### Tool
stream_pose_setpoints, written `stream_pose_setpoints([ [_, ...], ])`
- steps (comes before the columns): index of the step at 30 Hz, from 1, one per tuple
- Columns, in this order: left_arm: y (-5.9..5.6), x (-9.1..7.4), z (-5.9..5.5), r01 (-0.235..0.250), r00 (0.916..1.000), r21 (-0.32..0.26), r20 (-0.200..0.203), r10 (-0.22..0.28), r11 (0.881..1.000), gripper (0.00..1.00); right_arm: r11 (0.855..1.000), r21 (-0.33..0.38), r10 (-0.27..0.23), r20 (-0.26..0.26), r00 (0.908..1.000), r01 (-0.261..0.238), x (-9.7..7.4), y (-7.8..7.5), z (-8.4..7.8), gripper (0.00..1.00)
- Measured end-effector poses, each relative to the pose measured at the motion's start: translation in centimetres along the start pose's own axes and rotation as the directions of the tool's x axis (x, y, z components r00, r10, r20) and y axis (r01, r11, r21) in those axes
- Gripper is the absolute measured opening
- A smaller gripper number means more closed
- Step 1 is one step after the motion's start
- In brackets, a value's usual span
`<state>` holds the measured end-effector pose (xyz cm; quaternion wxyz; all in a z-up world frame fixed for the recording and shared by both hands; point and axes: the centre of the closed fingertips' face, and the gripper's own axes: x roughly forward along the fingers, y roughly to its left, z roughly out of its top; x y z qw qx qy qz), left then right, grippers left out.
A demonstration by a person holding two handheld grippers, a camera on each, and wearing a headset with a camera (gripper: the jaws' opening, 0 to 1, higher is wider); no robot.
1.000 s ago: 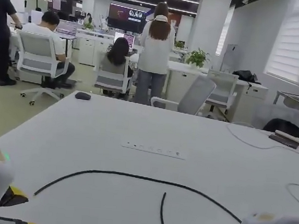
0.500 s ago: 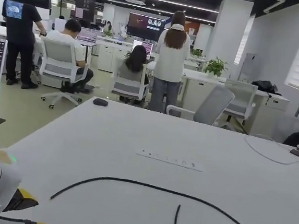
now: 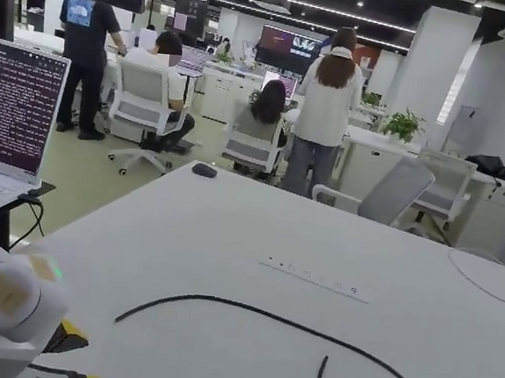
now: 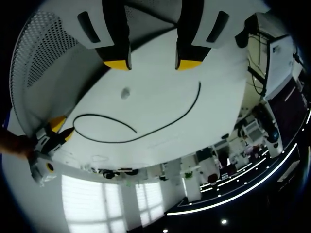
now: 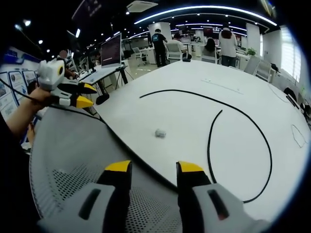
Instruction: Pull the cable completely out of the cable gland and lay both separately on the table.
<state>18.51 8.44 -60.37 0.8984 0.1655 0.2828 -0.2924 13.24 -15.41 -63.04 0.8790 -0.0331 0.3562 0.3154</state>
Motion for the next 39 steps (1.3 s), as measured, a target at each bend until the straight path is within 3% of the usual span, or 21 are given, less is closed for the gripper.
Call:
stream_pose_setpoints([
  [12, -0.7, 1.9, -1.0, 0.026, 0.999, 0.027, -0.037, -0.025, 0.999, 0.37, 0.999, -0.007, -0.047, -0.002, 0.9989, 0.047, 0.3, -0.7, -0.2, 0.38],
  [26, -1.2, 2.7, -2.1, 0.034, 0.9959, 0.058, -0.086, -0.029, 0.998, 0.38, 0.996, -0.006, -0.084, 0.002, 0.9964, 0.084, 0.5, -1.4, -0.5, 0.39],
  [29, -0.9, 2.7, -2.0, 0.013, 0.9965, 0.054, -0.083, -0.009, 0.998, 0.36, 0.995, -0.011, -0.094, -0.005, 0.9955, 0.094, 0.5, -1.5, -0.6, 0.39],
  [35, -0.8, 2.8, -2.4, 0.017, 0.9954, 0.059, -0.095, -0.012, 0.998, 0.35, 0.995, -0.009, -0.095, -0.015, 0.9953, 0.095, 0.6, -1.5, -0.6, 0.38],
  [39, -1.0, 2.9, -2.8, 0.029, 0.9934, 0.064, -0.113, -0.022, 0.998, 0.4, 0.995, -0.014, -0.094, -0.025, 0.9952, 0.094, 0.6, -1.4, -0.8, 0.38],
])
